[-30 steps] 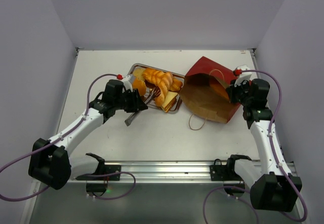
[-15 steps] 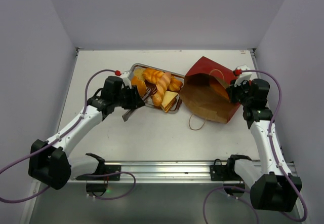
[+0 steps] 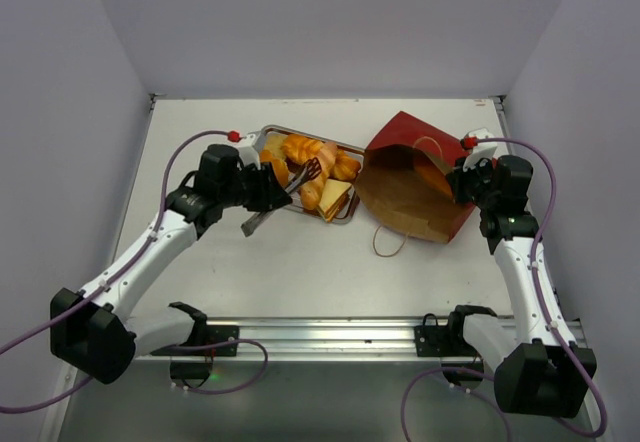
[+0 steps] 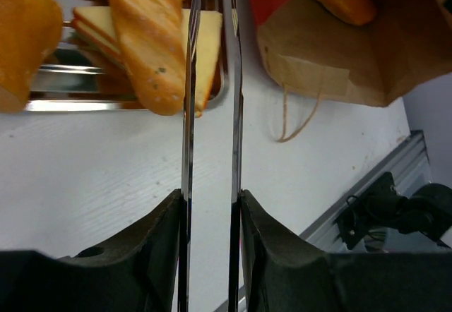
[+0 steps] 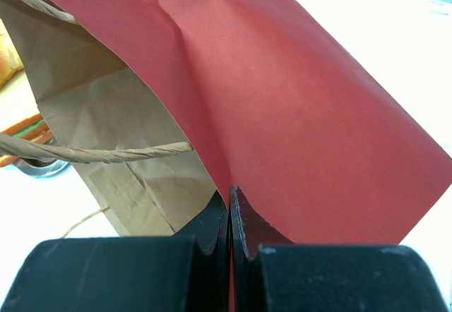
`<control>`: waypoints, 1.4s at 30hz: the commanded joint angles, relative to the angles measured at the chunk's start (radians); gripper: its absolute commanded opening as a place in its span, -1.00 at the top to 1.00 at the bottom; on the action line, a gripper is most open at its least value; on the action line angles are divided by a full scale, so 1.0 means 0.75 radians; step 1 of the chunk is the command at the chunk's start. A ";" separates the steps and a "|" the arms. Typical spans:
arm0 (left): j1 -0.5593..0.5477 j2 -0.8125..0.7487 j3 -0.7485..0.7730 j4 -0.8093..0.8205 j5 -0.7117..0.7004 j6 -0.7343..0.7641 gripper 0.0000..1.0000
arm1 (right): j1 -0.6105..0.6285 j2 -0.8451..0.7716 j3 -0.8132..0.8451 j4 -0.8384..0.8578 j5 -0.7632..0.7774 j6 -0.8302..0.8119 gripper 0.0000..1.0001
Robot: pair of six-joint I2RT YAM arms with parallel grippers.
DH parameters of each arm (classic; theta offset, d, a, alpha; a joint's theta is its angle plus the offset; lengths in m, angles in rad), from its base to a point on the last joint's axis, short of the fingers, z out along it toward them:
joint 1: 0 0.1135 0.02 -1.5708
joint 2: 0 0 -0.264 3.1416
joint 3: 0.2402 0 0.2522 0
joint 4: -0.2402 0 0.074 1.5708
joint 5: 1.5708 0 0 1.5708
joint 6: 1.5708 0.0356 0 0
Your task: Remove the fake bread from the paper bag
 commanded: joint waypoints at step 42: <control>-0.660 1.226 0.450 1.256 -0.118 -1.261 0.12 | -0.007 0.008 0.022 0.010 -0.049 -0.015 0.98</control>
